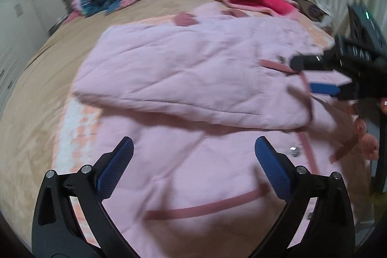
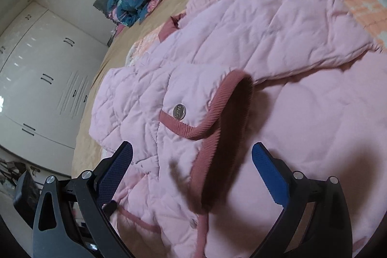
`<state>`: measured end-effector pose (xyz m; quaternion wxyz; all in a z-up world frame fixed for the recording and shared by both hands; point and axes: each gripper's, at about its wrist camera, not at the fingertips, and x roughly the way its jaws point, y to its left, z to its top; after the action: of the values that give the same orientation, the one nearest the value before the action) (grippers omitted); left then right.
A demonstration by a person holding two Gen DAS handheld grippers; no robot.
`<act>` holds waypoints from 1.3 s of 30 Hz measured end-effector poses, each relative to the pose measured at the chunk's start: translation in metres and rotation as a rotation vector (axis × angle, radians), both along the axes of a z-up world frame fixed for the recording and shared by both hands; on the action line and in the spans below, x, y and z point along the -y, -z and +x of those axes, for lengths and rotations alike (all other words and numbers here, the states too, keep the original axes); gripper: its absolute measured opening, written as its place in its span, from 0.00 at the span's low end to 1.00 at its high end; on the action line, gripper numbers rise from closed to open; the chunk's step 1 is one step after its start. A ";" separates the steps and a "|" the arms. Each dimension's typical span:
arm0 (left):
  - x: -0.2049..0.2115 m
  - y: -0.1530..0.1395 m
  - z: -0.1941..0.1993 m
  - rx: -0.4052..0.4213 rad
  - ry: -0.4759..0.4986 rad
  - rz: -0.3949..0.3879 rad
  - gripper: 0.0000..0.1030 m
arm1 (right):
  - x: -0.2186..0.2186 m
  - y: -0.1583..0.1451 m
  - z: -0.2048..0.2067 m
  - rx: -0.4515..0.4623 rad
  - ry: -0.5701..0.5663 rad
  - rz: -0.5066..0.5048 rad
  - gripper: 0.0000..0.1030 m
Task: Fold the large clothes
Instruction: 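Grasp the ribbed cuff of the folded sleeve with the right gripper and lift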
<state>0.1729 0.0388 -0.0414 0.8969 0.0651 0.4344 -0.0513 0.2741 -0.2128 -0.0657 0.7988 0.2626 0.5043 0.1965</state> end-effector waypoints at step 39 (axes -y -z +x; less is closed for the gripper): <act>-0.100 -0.080 0.125 0.060 -0.297 -0.173 0.91 | 0.068 -0.088 0.071 0.392 -0.077 -0.396 0.12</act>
<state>0.2981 0.1391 0.0385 0.9094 -0.0759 0.4062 0.0464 0.3454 -0.2804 0.0222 0.9089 0.0388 0.3782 0.1713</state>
